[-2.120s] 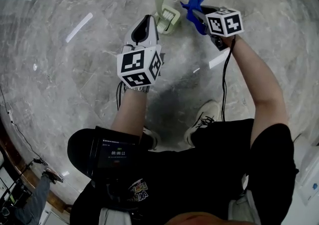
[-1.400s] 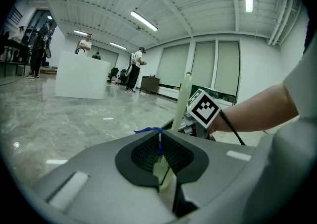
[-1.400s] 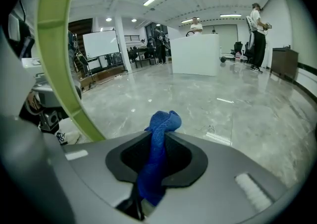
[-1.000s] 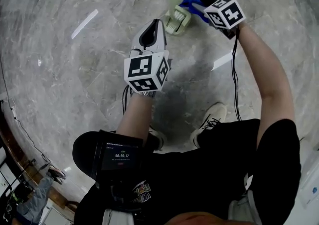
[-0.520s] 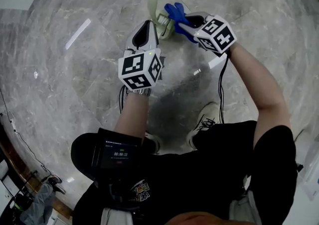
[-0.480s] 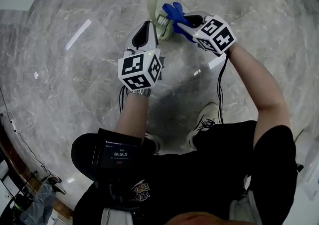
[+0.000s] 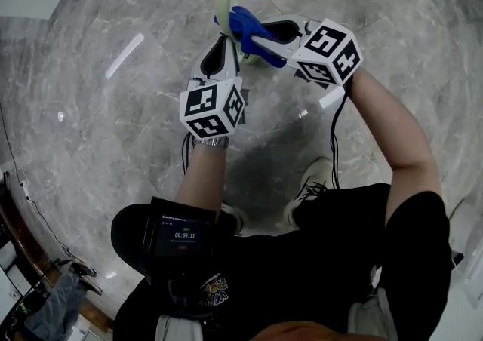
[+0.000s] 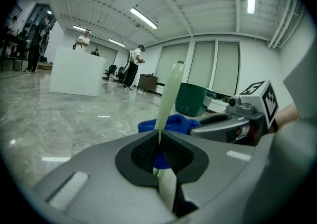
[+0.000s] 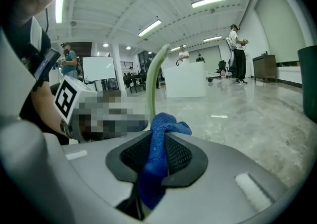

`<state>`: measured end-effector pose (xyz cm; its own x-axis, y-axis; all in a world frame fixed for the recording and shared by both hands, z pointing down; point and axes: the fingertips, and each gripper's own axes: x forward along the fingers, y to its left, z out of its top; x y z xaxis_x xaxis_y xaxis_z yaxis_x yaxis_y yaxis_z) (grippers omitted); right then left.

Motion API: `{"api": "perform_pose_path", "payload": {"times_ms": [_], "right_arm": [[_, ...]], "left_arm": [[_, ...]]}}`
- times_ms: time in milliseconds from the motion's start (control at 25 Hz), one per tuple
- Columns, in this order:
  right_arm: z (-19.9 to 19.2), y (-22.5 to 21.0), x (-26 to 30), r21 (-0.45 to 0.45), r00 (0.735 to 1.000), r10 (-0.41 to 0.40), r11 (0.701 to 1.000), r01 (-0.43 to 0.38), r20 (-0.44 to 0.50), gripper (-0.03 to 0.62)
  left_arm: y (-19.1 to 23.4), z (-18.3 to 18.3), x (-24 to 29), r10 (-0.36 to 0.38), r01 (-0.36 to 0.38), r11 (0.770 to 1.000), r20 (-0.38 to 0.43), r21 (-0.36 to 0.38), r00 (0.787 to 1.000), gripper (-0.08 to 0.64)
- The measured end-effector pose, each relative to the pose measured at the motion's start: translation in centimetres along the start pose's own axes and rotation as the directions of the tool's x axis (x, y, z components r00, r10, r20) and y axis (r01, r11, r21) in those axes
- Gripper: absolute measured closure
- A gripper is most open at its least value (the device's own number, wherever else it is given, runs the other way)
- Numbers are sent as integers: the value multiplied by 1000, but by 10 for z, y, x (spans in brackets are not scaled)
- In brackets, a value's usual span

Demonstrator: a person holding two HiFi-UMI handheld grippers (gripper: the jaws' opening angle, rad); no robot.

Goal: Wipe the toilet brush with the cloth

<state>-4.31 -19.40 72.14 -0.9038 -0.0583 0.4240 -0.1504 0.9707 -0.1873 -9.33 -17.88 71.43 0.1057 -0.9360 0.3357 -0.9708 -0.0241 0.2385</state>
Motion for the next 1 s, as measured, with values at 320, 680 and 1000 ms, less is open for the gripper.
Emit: {"api": "perform_pose_path", "payload": {"times_ms": [320,680,1000], "right_arm": [[91,-5,-54,43,966,-7,999,-4,258,514],[137,-6,-86,0,931,-40,999,43,364,514],[38,-57,-55,134,985,-112,986,95,129,515]], "left_arm": [[-8,0,5,-18,18,1000,-6,12,1000,534],[-4,-4,2,-14,14,1000,-7,12,1000,535],[1,8,0,-17,17,1000,10,0,1000,535]]}}
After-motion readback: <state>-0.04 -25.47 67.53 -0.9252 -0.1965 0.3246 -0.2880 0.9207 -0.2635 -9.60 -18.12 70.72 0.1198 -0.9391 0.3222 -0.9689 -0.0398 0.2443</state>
